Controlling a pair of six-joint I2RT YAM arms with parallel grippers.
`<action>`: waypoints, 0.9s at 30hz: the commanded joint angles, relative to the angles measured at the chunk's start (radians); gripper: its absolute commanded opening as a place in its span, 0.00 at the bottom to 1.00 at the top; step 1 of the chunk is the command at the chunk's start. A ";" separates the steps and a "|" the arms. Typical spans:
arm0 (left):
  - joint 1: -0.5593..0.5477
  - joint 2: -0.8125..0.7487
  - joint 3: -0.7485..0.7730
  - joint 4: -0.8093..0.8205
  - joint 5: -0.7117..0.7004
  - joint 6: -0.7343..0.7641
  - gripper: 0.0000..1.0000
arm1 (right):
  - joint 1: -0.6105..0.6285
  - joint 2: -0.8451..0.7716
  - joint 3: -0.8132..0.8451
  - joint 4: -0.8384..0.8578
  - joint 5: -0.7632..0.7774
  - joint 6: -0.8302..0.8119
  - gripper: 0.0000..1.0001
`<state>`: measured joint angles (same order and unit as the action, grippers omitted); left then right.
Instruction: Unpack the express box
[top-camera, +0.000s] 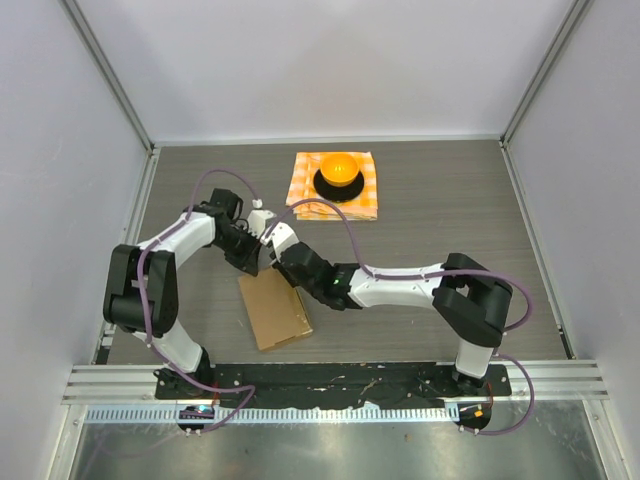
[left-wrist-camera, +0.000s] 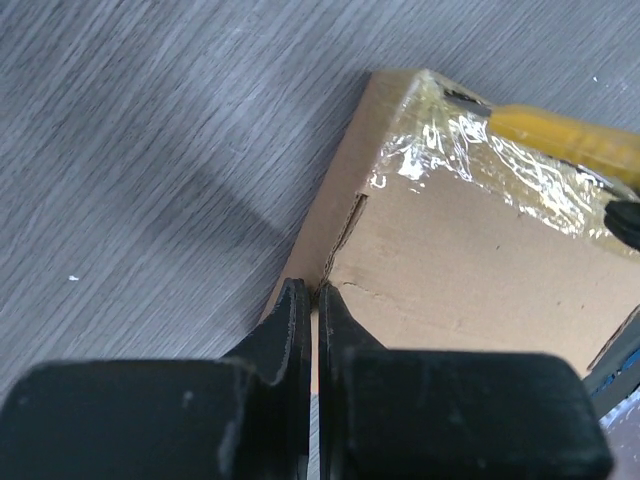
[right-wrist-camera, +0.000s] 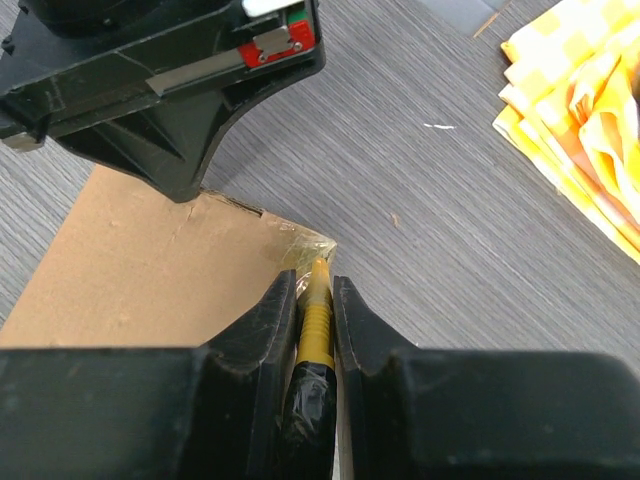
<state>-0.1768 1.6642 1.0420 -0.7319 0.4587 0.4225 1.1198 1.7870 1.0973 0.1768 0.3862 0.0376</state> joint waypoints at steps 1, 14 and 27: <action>-0.004 0.037 -0.053 0.198 -0.232 -0.045 0.00 | 0.061 -0.021 0.016 -0.171 0.043 0.090 0.01; -0.039 0.009 -0.097 0.282 -0.383 -0.112 0.00 | 0.112 -0.043 0.061 -0.307 0.190 0.344 0.01; -0.039 0.085 0.084 0.171 -0.376 -0.255 0.02 | 0.041 0.055 0.162 -0.002 0.224 0.044 0.01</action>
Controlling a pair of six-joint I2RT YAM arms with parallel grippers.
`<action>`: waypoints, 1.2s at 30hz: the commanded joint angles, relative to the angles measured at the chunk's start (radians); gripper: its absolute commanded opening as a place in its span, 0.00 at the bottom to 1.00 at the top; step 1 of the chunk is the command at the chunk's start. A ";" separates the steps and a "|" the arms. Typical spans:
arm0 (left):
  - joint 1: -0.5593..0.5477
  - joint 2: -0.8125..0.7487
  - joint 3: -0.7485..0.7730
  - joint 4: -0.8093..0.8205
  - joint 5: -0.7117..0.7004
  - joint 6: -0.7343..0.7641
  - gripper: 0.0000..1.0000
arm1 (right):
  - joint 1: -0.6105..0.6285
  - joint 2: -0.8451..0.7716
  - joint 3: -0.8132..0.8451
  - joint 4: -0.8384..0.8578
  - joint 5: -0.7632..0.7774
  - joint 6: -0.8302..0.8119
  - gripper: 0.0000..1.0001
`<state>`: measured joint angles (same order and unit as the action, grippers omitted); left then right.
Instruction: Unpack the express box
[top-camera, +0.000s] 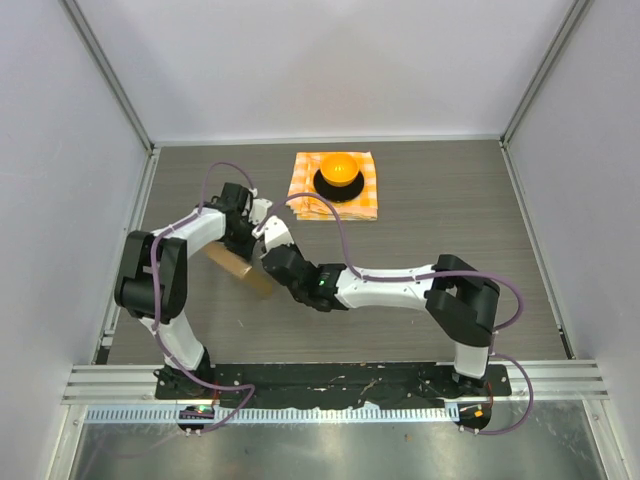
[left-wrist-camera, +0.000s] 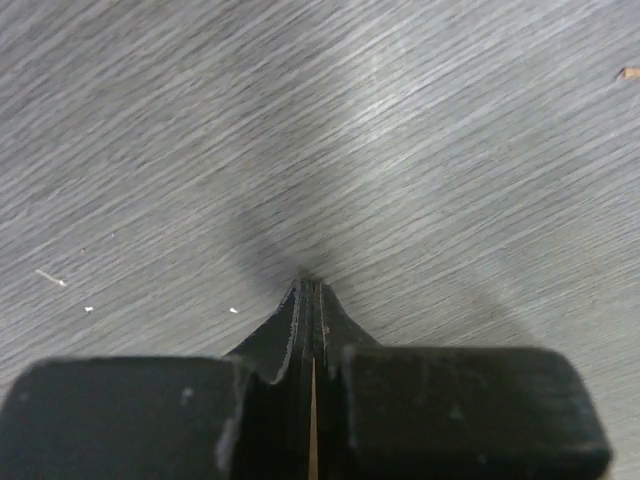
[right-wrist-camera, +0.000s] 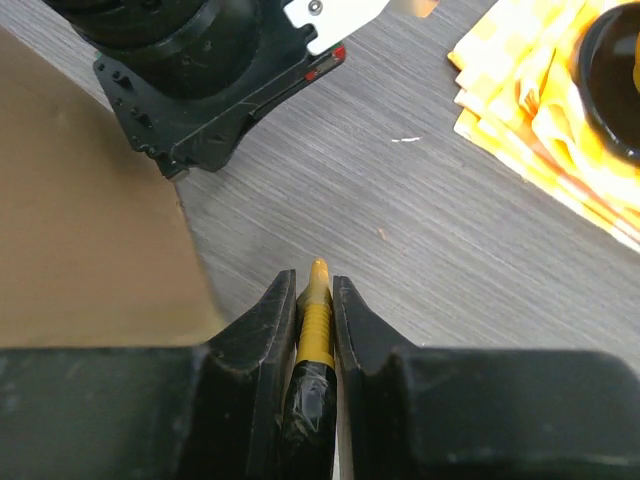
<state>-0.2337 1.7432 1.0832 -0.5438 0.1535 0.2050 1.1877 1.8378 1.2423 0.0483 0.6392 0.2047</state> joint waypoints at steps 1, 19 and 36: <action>0.020 -0.014 0.053 -0.036 -0.049 -0.039 0.06 | -0.034 0.003 0.008 0.146 -0.044 -0.140 0.01; 0.292 -0.127 0.338 -0.592 0.218 0.512 0.49 | -0.060 -0.164 -0.142 0.162 -0.108 -0.147 0.01; 0.751 -0.293 -0.067 -0.693 -0.083 1.422 0.30 | -0.080 -0.180 -0.244 0.297 -0.809 0.119 0.01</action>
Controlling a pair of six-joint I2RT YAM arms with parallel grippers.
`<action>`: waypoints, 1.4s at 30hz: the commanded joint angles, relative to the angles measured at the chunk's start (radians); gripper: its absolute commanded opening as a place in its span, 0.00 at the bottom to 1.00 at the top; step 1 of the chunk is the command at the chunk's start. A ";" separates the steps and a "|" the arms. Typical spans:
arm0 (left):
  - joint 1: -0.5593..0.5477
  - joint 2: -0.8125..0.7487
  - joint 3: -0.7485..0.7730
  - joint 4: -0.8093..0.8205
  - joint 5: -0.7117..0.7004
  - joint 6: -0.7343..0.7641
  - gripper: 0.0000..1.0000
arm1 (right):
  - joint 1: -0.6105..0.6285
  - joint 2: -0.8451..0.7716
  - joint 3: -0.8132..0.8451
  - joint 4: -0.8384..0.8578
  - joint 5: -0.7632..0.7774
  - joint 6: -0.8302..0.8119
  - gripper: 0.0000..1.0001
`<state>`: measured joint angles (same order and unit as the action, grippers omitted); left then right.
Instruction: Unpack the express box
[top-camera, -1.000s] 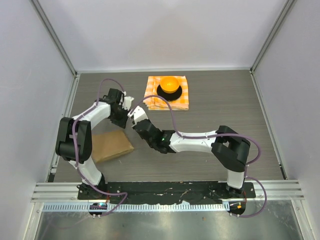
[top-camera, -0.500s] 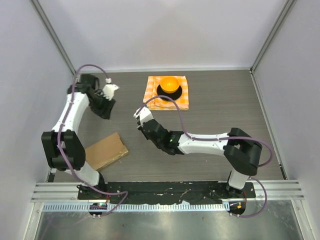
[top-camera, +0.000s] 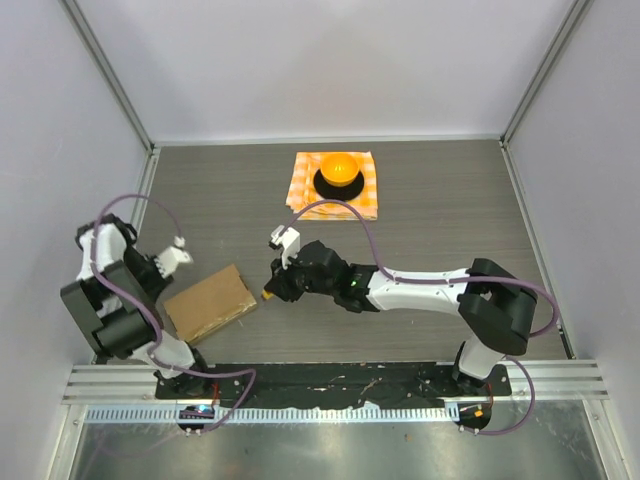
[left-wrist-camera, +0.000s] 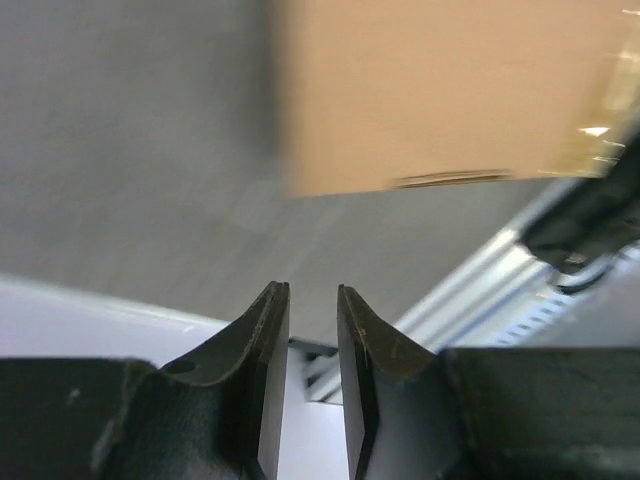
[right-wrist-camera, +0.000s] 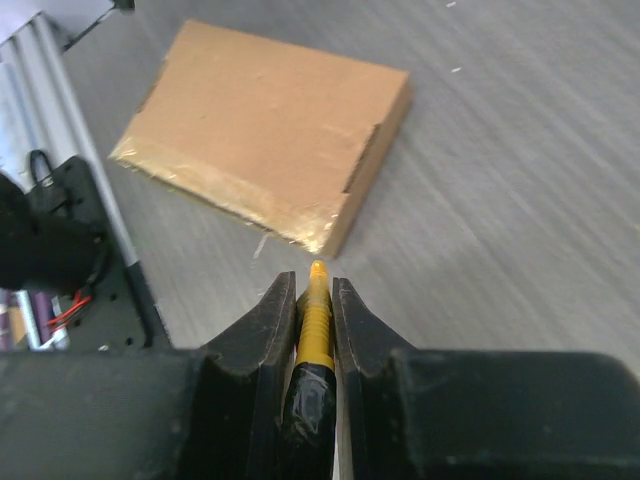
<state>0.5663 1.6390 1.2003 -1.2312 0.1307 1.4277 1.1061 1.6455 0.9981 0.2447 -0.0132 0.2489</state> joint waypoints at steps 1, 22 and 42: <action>-0.057 -0.208 -0.229 0.008 -0.046 0.198 0.30 | 0.001 0.019 -0.001 0.110 -0.168 0.085 0.01; -0.499 -0.183 -0.328 0.032 0.095 -0.170 0.37 | 0.003 0.178 -0.006 0.113 -0.231 0.141 0.01; -0.730 -0.024 -0.012 -0.166 0.469 -0.385 0.41 | -0.167 0.258 0.160 0.099 -0.033 0.145 0.01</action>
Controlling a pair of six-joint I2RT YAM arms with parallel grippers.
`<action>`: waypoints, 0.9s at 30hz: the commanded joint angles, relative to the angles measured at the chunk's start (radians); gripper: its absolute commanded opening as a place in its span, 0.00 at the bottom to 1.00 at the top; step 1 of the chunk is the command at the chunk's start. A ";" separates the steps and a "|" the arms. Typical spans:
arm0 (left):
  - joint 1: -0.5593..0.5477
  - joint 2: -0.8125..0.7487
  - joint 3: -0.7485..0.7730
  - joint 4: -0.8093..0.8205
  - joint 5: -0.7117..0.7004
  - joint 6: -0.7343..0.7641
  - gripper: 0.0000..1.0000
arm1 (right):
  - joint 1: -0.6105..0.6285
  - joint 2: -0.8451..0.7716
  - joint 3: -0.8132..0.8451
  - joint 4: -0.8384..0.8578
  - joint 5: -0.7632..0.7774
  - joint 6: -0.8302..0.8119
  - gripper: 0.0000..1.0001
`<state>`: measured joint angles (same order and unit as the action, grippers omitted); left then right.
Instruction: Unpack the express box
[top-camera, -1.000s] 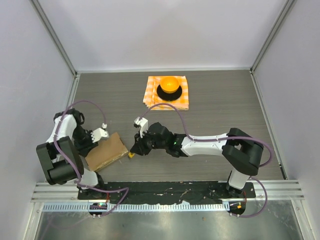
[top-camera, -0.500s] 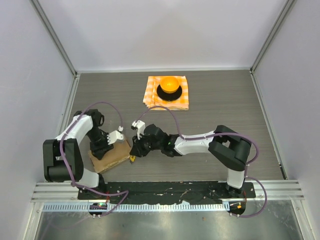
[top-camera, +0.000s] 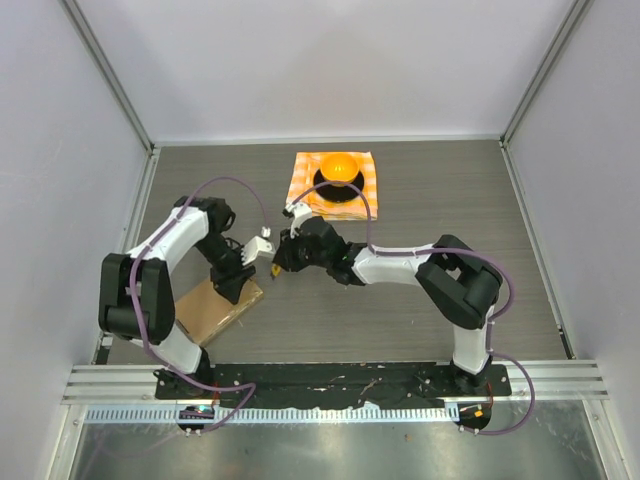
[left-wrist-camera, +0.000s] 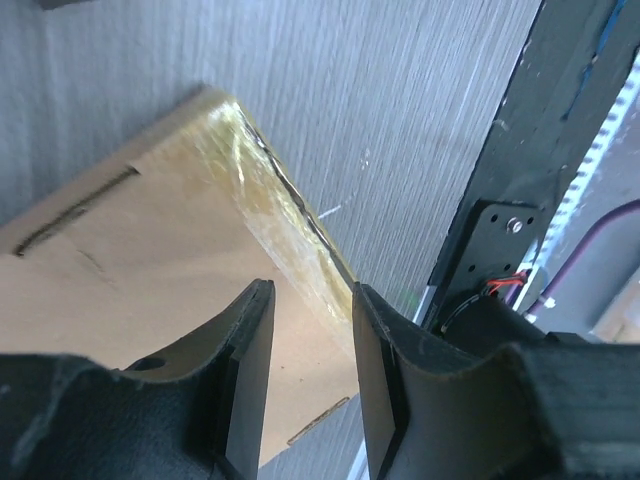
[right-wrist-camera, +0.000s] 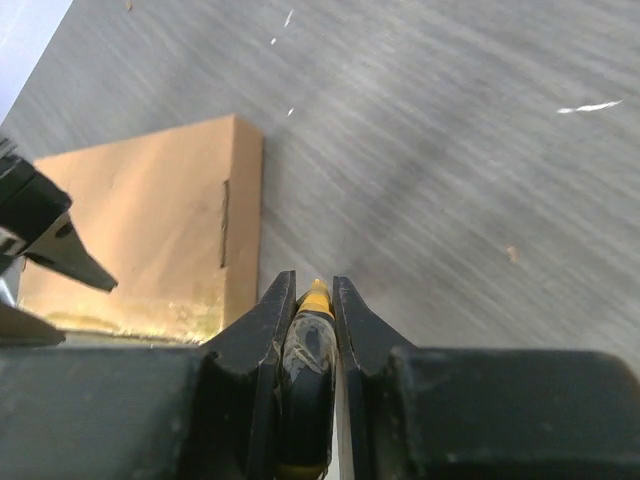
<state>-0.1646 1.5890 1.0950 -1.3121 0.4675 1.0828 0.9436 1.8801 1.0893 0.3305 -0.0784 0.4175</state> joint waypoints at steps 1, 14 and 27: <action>0.004 0.035 0.114 -0.113 0.143 -0.041 0.41 | -0.005 0.031 0.079 0.010 0.032 -0.022 0.01; 0.620 0.060 0.258 -0.224 -0.234 0.417 0.38 | -0.005 -0.134 -0.063 -0.002 -0.012 -0.005 0.01; 0.558 -0.175 -0.244 0.253 -0.342 0.533 0.43 | -0.006 -0.252 -0.120 0.011 -0.049 0.006 0.01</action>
<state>0.4564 1.4506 0.8658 -1.1942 0.0929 1.6020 0.9340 1.6947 0.9852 0.3004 -0.1093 0.4179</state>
